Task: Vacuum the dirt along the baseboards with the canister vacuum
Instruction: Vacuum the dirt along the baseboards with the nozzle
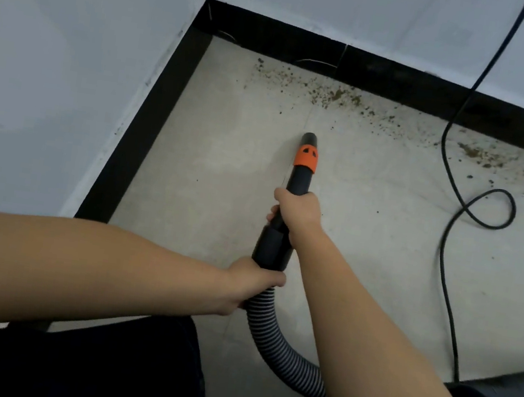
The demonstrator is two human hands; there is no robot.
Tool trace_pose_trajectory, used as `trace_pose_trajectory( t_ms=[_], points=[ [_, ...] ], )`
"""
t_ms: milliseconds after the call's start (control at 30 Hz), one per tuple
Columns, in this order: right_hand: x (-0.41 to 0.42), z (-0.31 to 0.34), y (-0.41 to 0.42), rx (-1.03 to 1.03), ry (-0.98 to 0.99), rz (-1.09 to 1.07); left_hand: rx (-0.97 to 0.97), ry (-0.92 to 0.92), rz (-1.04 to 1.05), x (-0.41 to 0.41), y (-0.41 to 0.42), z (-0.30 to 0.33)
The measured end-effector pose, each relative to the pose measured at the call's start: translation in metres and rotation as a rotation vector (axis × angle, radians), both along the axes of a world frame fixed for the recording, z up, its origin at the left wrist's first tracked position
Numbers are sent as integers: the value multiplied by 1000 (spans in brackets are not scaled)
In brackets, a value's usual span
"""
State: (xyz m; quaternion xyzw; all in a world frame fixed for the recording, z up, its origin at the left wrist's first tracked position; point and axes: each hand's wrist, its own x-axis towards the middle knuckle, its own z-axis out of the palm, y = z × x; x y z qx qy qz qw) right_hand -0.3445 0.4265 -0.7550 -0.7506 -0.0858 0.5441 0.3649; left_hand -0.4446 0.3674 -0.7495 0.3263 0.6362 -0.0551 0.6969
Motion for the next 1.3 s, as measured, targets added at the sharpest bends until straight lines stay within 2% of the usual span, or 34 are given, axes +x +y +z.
trace_pose_trajectory(
  t_ms=[133, 233, 500, 700, 833, 1133, 1300],
  points=[
    [29, -1, -2, -22, -14, -131, 70, -22, -82, 23, 6, -3],
    [44, 1, 0, -31, -30, -137, 65, -46, -62, 37, 7, -3],
    [1, -2, 45, -18, 9, 135, 18, 10, 207, 18, 21, -10],
    [-44, 2, 82, 14, 78, 273, 100, 87, 324, -16, 47, -13],
    [-43, -1, 89, 18, 71, 221, 136, 74, 288, -20, 55, -14],
    [25, -11, 49, -26, -53, -81, 90, -6, 5, 24, 43, -12],
    [38, -2, 57, -47, -71, -67, 53, -55, 62, 38, 48, -9]
  ],
)
